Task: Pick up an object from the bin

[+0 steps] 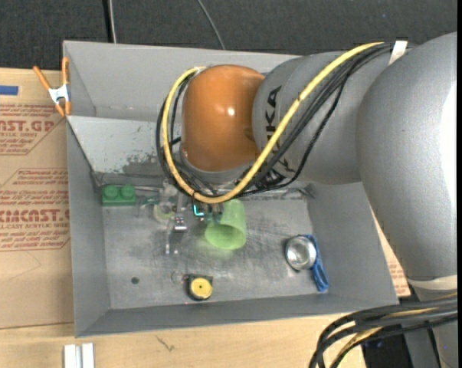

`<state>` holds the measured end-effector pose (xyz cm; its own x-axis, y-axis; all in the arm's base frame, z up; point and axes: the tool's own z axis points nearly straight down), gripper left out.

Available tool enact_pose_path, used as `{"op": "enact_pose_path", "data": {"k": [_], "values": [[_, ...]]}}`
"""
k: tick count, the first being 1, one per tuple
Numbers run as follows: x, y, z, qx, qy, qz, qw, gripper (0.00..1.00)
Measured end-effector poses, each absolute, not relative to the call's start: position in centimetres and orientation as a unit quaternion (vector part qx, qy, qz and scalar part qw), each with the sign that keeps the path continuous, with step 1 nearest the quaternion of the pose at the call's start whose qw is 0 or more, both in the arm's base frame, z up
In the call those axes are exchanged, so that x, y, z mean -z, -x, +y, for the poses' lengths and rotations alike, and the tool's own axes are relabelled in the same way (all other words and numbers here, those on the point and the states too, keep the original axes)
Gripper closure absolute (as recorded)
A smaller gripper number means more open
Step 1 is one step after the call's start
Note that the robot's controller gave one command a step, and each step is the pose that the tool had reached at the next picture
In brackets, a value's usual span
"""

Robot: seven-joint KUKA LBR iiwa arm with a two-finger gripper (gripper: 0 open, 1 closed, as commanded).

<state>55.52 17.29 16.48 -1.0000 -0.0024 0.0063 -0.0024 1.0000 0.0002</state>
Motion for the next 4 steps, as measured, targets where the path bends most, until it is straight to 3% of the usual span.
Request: {"op": "enact_pose_path", "data": {"k": [1, 2, 3, 4], "values": [[-9.1, -59.3, 12.2, 0.003, -0.108, -0.994, -0.012, 0.00], [-10.0, -59.3, -3.0, -0.002, -0.181, -0.983, -0.002, 0.00], [-10.1, -56.2, -11.2, 0.001, -0.191, -0.982, -0.004, 0.00], [-7.9, -55.9, -10.0, 0.006, -0.357, -0.934, -0.001, 0.00]]}}
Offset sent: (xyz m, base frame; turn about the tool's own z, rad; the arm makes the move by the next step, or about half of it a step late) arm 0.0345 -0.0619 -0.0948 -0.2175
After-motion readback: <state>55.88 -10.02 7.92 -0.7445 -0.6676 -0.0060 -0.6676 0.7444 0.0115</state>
